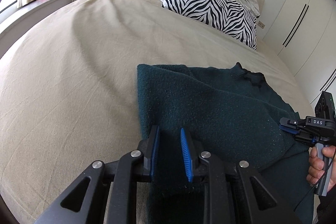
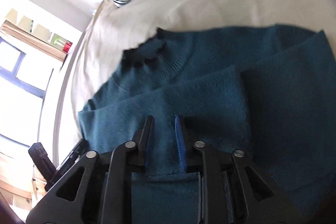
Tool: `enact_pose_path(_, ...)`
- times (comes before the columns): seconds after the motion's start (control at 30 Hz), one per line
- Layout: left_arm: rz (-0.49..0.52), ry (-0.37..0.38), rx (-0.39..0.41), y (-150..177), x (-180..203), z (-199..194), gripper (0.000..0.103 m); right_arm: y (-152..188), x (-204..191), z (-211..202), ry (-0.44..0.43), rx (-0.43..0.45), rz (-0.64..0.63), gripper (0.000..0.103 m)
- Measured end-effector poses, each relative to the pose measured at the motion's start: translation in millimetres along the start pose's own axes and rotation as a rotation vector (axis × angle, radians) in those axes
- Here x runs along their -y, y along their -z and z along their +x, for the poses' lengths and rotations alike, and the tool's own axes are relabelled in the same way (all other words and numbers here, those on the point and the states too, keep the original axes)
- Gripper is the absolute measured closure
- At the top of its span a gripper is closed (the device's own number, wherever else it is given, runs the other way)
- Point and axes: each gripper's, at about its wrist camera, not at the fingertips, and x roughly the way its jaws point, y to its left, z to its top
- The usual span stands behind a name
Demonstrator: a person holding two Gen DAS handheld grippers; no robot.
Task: Fold small clothes
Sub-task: 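Fold the sweater side edge over the sleeve with the left gripper and release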
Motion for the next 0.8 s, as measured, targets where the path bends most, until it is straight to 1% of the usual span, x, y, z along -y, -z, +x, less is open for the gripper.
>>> enact_pose_path(0.07, -0.017, 0.013, -0.002, -1.1, -1.4, 0.3, 0.078, 5.9, 17.9, 1.1, -0.090, 0.044, 0.061, 0.083)
enact_pose_path(0.1, -0.025, 0.019, -0.003, -1.3, -2.3, 0.6, 0.078, 8.1, 23.9, -3.2, -0.114, 0.057, 0.097, 0.083)
enact_pose_path(0.13, -0.031, 0.022, -0.004, -1.3, -2.5, 0.8, 0.078, 9.6, 27.9, -7.5, -0.110, 0.071, 0.118, 0.082)
enact_pose_path(0.2, -0.030, 0.018, -0.001, -0.4, -1.8, 0.5, 0.078, 11.8, 27.4, -19.9, -0.055, 0.115, 0.115, 0.082)
enact_pose_path(0.23, -0.027, 0.014, 0.001, 0.0, -0.5, 0.5, 0.078, 12.1, 25.5, -26.9, -0.048, 0.137, 0.113, 0.081)
enact_pose_path(0.27, -0.024, 0.011, 0.003, 0.7, -0.2, 0.2, 0.078, 12.0, 23.3, -33.5, -0.081, 0.156, 0.111, 0.081)
enact_pose_path(0.33, -0.024, 0.010, 0.007, 1.6, 0.3, -0.1, 0.078, 11.4, 19.0, -41.3, -0.167, 0.167, 0.108, 0.080)
enact_pose_path(0.37, -0.025, 0.012, 0.008, 1.5, -0.1, -0.1, 0.078, 12.3, 16.4, -39.9, -0.181, 0.162, 0.105, 0.071)
enact_pose_path(0.4, -0.028, 0.016, 0.008, 1.3, -0.8, -0.3, 0.078, 12.9, 16.9, -36.6, -0.169, 0.151, 0.103, 0.062)
enact_pose_path(0.43, -0.034, 0.025, 0.008, 1.0, -2.5, -0.9, 0.078, 14.4, 19.9, -28.6, -0.129, 0.131, 0.111, 0.043)
enact_pose_path(0.47, -0.046, 0.041, 0.007, 1.3, -5.8, -3.1, 0.078, 16.3, 27.3, -18.8, -0.108, 0.104, 0.122, 0.043)
enact_pose_path(0.53, -0.104, 0.086, 0.015, 3.0, -18.5, -15.1, 0.078, 21.5, 40.6, -21.5, -0.172, 0.133, 0.112, 0.049)
enact_pose_path(0.57, -0.140, 0.073, 0.024, 4.8, -26.9, -24.4, 0.071, 25.3, 46.5, -27.9, -0.189, 0.139, 0.142, 0.048)
enact_pose_path(0.6, -0.170, 0.063, 0.046, 7.7, -35.8, -36.1, 0.068, 30.2, 51.1, -37.1, -0.197, 0.150, 0.171, 0.047)
enact_pose_path(0.7, -0.243, 0.042, 0.094, 16.9, -60.0, -70.8, 0.068, 52.7, 61.5, -73.0, -0.164, 0.193, 0.169, 0.046)
enact_pose_path(0.8, -0.235, 0.031, 0.131, 35.0, -63.6, -106.5, 0.068, 87.9, 73.6, -106.9, -0.153, 0.208, 0.145, 0.046)
